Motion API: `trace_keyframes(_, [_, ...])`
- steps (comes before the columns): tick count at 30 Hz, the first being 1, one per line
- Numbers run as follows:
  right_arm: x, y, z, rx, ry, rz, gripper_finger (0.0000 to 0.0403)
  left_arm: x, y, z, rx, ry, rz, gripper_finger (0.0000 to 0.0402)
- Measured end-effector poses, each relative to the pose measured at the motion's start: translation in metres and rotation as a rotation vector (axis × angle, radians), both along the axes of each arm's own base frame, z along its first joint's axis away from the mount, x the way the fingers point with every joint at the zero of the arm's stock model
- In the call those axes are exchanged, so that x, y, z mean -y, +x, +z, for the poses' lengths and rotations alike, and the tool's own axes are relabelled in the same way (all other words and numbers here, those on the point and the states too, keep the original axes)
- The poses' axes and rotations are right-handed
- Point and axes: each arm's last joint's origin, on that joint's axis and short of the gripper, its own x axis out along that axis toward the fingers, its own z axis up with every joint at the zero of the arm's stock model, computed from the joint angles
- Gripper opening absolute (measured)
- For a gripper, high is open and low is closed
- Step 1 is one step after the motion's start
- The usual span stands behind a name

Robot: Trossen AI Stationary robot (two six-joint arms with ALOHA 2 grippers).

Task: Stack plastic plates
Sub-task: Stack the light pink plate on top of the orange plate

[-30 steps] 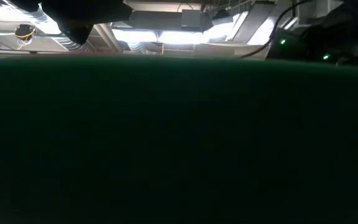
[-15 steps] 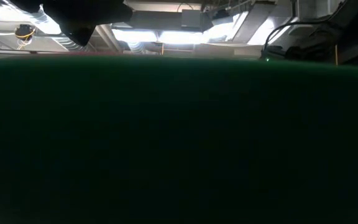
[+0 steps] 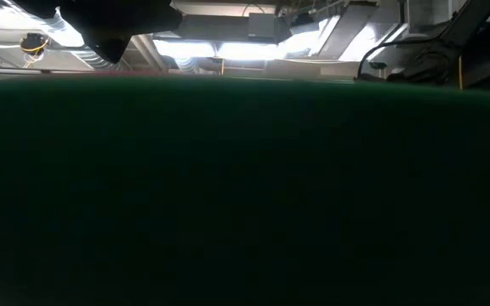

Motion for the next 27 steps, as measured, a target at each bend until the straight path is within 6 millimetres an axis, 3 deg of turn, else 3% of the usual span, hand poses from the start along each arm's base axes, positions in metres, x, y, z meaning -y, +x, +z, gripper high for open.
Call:
trace_keyframes(6, [-0.003,0.001,0.0,-0.015,-0.018,0.021,0.0008,0.0,0.0,0.0,0.0,-0.001,0.0,0.0094])
trace_keyframes(12, [-0.024,0.011,0.008,-0.01,-0.032,0.124,0.0002,0.0,0.0,0.0,0.0,0.0,0.0,0.0094])
trace_keyframes(20, [-0.072,0.034,0.034,0.086,-0.092,0.324,0.0001,0.0,0.0,0.0,0.0,0.0,0.0,0.0094])
trace_keyframes(27, [-0.13,0.052,0.058,0.191,-0.1,0.556,0.0001,0.0,0.0,0.0,0.001,-0.001,0.0,0.0094])
